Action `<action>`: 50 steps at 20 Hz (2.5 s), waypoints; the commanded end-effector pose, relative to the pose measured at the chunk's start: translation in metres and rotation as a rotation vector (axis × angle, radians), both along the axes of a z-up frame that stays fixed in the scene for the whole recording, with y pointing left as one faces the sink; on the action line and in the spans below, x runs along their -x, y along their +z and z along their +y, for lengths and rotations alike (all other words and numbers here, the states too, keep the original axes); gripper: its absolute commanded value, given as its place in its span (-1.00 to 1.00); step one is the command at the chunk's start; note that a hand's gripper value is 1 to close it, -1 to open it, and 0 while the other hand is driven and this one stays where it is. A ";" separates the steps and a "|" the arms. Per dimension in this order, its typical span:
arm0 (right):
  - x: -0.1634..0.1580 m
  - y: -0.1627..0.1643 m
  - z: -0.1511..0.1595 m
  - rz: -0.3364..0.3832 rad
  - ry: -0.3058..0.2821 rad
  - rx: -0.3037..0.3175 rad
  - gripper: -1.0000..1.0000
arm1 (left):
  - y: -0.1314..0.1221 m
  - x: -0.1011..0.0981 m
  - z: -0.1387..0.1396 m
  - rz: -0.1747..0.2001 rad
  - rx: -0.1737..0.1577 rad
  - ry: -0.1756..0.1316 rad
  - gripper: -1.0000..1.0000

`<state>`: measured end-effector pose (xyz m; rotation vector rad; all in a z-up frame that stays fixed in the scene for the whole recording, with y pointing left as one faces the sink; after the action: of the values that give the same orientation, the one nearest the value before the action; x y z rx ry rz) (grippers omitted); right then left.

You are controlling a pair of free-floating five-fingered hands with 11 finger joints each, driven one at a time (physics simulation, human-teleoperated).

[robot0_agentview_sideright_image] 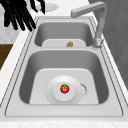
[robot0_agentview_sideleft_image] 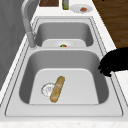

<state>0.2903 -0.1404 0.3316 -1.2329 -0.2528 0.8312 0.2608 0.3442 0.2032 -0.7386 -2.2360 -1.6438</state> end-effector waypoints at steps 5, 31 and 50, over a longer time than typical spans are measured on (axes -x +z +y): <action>0.000 -0.056 0.000 -0.016 0.227 -0.103 -1.00 | 0.000 0.000 0.000 0.000 0.000 0.000 0.00; -0.050 -0.201 -0.009 0.239 0.519 -0.359 -1.00 | 0.000 0.000 0.000 0.000 0.000 0.000 0.00; -0.111 -0.286 -0.057 0.213 0.635 -0.485 -1.00 | 0.000 0.000 0.000 0.000 0.000 0.000 0.00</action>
<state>0.3948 -0.1918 0.0602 -0.6126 -0.5946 1.3244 0.2608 0.3442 0.2032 -0.7386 -2.2360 -1.6438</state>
